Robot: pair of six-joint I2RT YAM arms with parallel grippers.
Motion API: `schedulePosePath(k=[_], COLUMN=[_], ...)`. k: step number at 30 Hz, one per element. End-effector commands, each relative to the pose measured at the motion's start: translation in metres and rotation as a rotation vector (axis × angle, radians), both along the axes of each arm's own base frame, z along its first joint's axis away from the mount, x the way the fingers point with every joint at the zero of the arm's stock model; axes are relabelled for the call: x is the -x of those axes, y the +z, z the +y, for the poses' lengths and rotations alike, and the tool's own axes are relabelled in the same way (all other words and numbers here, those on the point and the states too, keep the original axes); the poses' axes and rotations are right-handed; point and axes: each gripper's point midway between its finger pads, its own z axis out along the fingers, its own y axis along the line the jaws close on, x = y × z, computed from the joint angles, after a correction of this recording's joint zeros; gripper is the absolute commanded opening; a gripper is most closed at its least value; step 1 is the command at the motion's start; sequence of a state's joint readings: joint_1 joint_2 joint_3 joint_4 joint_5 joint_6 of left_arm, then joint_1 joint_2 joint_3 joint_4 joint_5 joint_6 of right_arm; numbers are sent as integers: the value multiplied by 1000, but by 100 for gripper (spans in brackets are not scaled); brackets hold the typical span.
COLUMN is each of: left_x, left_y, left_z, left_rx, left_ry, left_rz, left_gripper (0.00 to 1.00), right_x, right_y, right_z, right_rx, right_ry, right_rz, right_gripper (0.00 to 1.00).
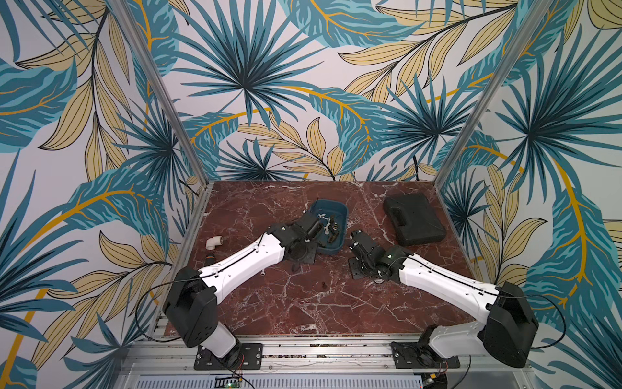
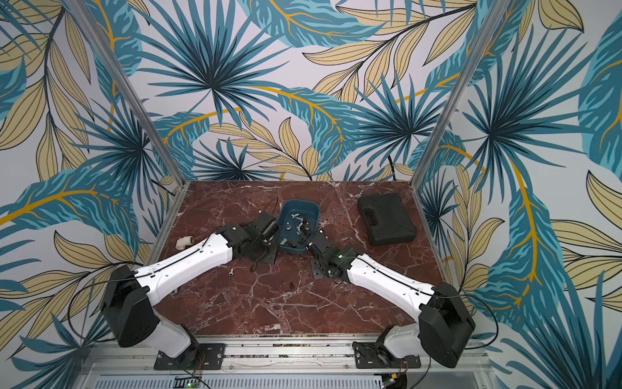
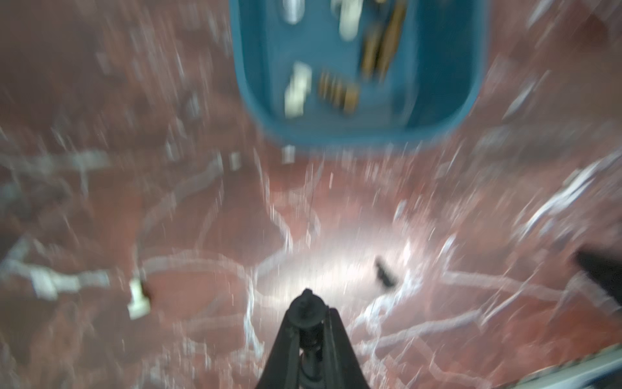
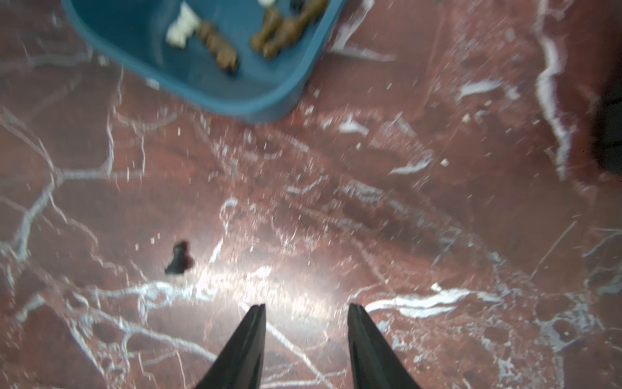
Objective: Put the chess pieces into the storage box
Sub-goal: Pick up the chess piece at the center of the board, then place the chess piece in the storage box, then pick up the chess piece at the center of the board.
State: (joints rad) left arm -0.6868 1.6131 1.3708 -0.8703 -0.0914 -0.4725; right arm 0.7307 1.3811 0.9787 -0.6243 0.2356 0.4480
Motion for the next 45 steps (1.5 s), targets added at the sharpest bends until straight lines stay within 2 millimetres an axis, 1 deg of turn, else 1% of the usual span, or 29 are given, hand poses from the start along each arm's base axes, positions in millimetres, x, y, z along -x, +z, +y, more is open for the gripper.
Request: schedulePosePath(k=[1,3,5,7,8,9,11,12,15,17,19,22,23,25,26,27,29,32,34,37,40,45], left_x=[-56,-85,-104,-118,-122,-126,-129,-130,-126,-124,-124,-124,-124,-124,-124,-123,-118,-112,-108,-104,-102,-100], left_y=[2,-6,-19,-30,-37,-44,-55,-59,-65,-60,-51,-28,-20,-5,2,7,14,24,30,38,43,43], left_z=[-27,-44,-59,-70,-73,-73,-73,-71,-69,-64,-58,-42,-32,-10,6,17,43,73,89,108,122,133], left_rx=[47,52,54,52,45,35,25,23,26,26,19,16,15,6,-14,-18,-20,-15,-13,-10,-7,-3], left_ry=[-92,-112,-137,-153,-156,-154,-147,-139,-133,-123,-110,-74,-53,-6,32,54,102,155,185,222,250,271], left_rz=[-46,-30,-9,3,16,23,35,43,61,48,27,-22,-40,-79,-102,-116,-132,-150,-165,-186,-205,-211], left_gripper=[0,0,0,0,1,5,13,20,32,36,39,39,39,39,39,39,39,39,39,39,39,39], right_x=[-3,-2,0,1,3,5,7,8,10,12,13,13,13,11,9,16,17,20,22,25,29,34], right_y=[-7,-9,-10,-11,-12,-12,-15,-16,-20,-19,-22,-29,-33,-41,-46,-49,-57,-67,-71,-77,-83,-93], right_z=[-4,-8,-11,-11,-8,-3,8,15,36,52,64,82,87,92,93,101,103,102,102,100,96,96], right_rx=[-13,-27,-35,-53,-67,-84,-131,-158,-213,-229,-232,-234,-227,-203,-194,-185,-164,-116,-93,-48,3,50], right_ry=[-18,-33,-43,-46,-38,-23,8,26,91,144,169,197,203,190,178,199,190,181,180,174,173,181], right_rz=[26,35,37,45,57,73,99,108,129,126,132,147,155,173,181,190,208,231,240,262,276,309], right_gripper=[45,45,45,45,45,45,46,46,46,46,46,45,45,45,44,44,42,41,41,39,37,34])
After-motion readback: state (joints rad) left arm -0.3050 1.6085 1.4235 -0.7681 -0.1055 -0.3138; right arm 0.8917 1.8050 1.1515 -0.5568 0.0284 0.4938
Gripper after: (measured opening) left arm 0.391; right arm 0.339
